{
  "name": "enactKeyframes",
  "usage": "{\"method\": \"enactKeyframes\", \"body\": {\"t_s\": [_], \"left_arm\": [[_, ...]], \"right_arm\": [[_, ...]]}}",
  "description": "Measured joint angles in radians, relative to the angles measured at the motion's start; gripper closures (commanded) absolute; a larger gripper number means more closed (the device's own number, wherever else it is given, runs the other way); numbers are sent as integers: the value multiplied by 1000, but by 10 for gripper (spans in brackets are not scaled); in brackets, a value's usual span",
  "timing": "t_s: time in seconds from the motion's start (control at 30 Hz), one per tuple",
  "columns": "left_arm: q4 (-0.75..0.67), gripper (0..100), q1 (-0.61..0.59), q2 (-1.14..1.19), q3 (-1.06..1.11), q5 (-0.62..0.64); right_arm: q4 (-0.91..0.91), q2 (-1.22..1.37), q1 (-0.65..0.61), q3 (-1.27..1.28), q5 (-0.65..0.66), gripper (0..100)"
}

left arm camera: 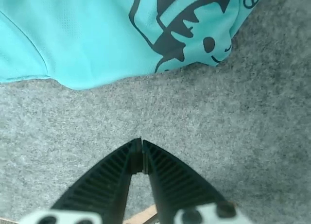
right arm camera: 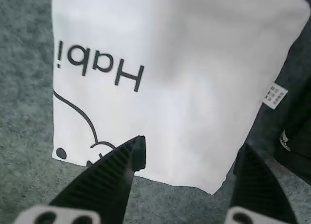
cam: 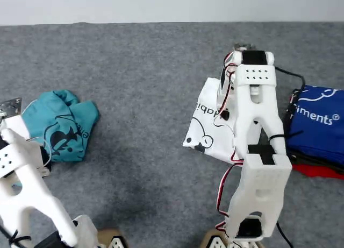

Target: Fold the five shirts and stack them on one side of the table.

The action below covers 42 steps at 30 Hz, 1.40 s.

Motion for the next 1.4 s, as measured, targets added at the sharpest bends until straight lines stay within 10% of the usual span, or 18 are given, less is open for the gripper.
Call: {"method": "enactKeyframes", "body": {"t_s": [1.4], "left_arm": [[0,994,0,0,-2,0]], "right_arm": [[-117,265,46,-31,-55,608]]}}
